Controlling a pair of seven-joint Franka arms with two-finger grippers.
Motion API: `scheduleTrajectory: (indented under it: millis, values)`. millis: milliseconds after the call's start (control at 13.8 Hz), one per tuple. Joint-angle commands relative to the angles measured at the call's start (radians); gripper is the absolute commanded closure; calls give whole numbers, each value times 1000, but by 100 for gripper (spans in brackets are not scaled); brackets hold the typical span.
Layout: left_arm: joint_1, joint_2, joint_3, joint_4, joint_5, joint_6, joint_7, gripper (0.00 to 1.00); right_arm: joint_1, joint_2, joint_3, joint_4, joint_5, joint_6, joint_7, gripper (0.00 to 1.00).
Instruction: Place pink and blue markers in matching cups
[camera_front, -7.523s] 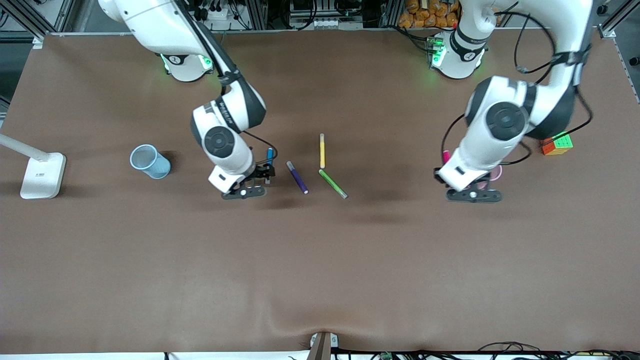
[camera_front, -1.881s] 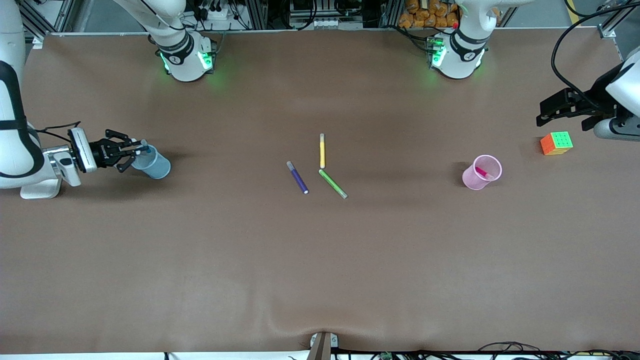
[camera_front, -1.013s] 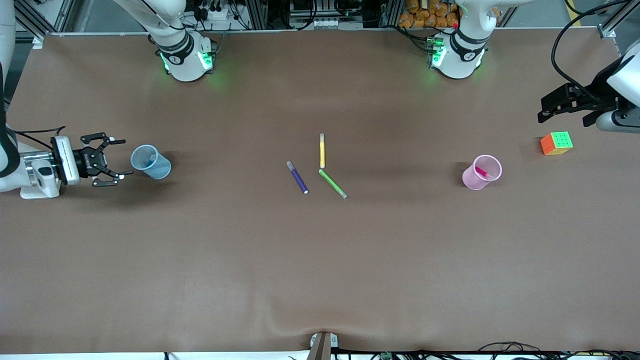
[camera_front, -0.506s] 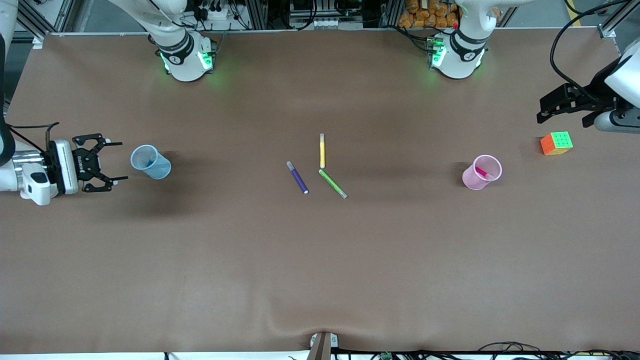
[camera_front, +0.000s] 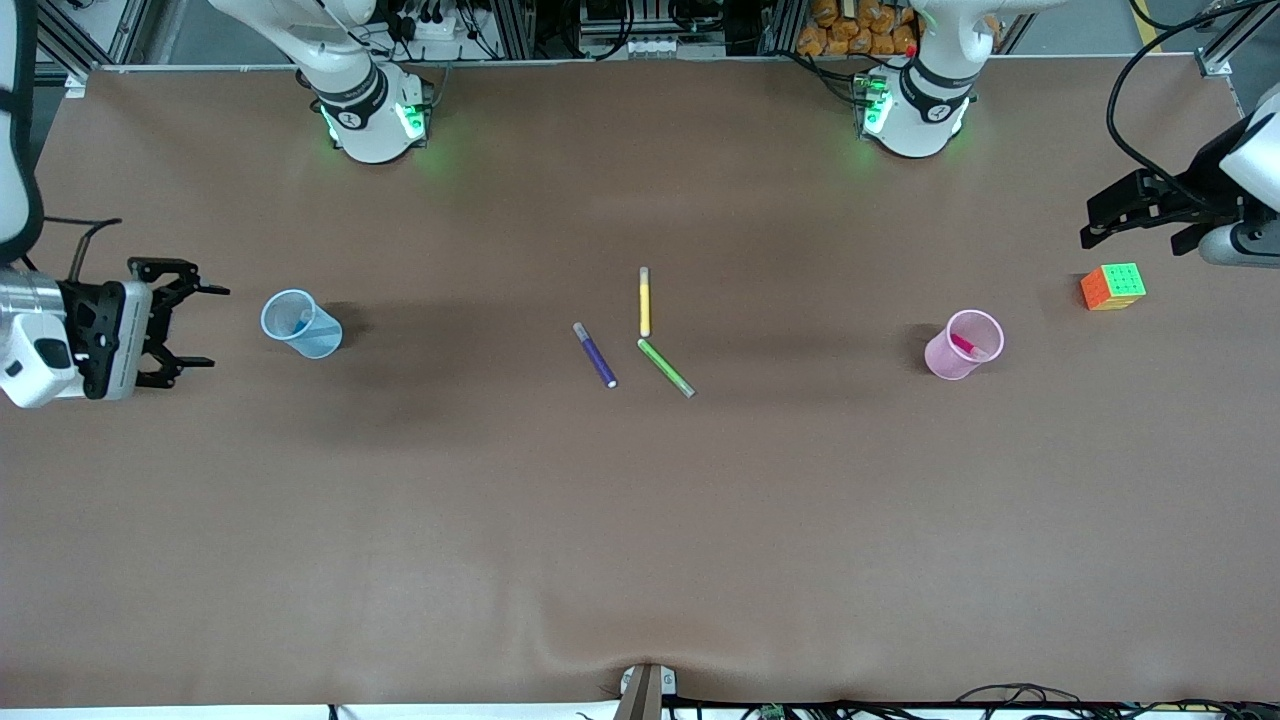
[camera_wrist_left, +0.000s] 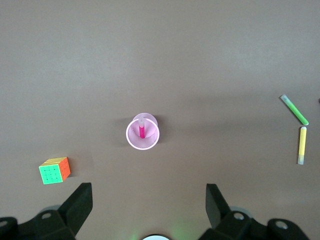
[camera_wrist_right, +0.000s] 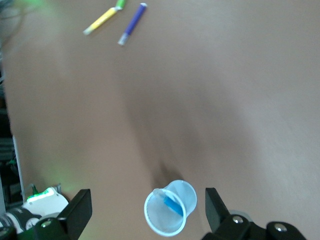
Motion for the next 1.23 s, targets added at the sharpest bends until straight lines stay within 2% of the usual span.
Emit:
scheduleTrajectory:
  millis: [0,289,723,940,1013,1157]
  values:
    - [10,-1,-4,-3,15,10,-9,0,63,-67,-11,-14,-99,13,204,0]
    - [13,8,-4,-4,15,9,-9,0,115,-146,-23,-19,-185,21,558,0]
    - [33,28,-2,-6,7,7,-6,0,114,-217,-21,-17,-207,4,1105,0]
    - [23,30,-12,-3,16,6,-23,0,110,-263,-37,-40,-218,10,1208,0]
    - [28,31,-12,-4,16,6,-32,0,115,-284,-37,-52,-259,12,1229,0]
    - [26,31,-12,-6,15,3,-33,0,120,-314,-35,-71,-278,-7,1292,0]
